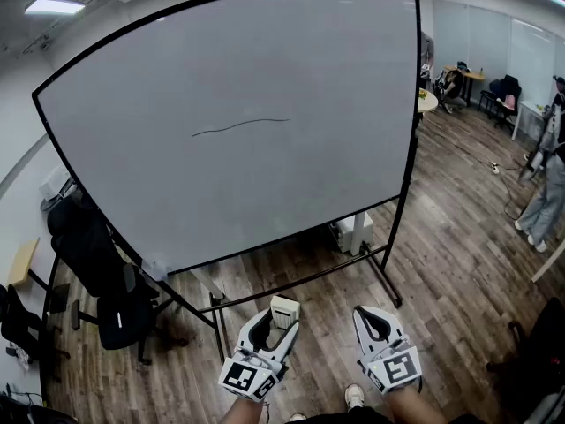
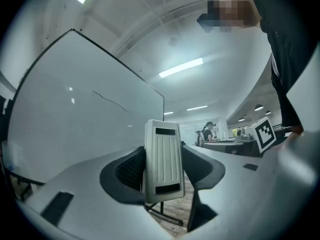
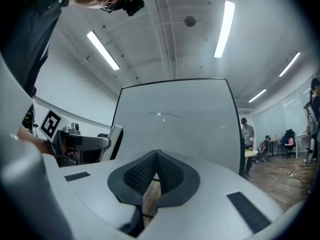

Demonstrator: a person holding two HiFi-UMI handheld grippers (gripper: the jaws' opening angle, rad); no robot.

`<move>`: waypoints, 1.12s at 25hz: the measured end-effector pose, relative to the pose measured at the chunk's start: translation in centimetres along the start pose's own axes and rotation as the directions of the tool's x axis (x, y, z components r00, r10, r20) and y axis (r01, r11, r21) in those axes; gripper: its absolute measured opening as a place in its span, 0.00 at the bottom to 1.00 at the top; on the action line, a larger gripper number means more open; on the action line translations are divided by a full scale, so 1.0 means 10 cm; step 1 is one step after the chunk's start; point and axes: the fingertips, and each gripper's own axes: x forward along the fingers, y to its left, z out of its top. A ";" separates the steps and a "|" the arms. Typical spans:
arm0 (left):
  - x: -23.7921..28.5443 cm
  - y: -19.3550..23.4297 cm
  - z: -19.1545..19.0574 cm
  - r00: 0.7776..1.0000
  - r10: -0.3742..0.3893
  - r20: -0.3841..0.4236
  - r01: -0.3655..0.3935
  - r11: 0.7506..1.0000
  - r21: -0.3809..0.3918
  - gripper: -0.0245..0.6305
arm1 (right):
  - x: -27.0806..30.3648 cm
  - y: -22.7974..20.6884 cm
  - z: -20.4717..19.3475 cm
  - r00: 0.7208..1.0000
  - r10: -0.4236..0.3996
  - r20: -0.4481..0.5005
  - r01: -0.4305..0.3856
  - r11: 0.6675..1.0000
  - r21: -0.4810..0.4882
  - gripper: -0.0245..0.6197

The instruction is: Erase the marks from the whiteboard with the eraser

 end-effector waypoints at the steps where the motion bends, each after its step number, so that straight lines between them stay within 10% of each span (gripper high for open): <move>1: -0.05 0.05 0.05 1.000 -0.010 0.013 0.010 1.000 0.018 0.42 | 0.04 0.06 0.03 1.000 -0.015 0.013 0.015 1.000 -0.005 0.07; 12: -0.69 0.26 0.22 0.999 -0.028 0.046 0.027 0.999 0.024 0.42 | 0.00 0.72 0.23 0.996 -0.086 0.029 0.087 0.995 -0.041 0.07; 28: -0.06 0.26 0.33 0.992 0.097 0.085 -0.101 0.994 0.040 0.42 | 0.29 -0.11 0.38 0.996 0.019 0.084 -0.019 1.000 0.004 0.07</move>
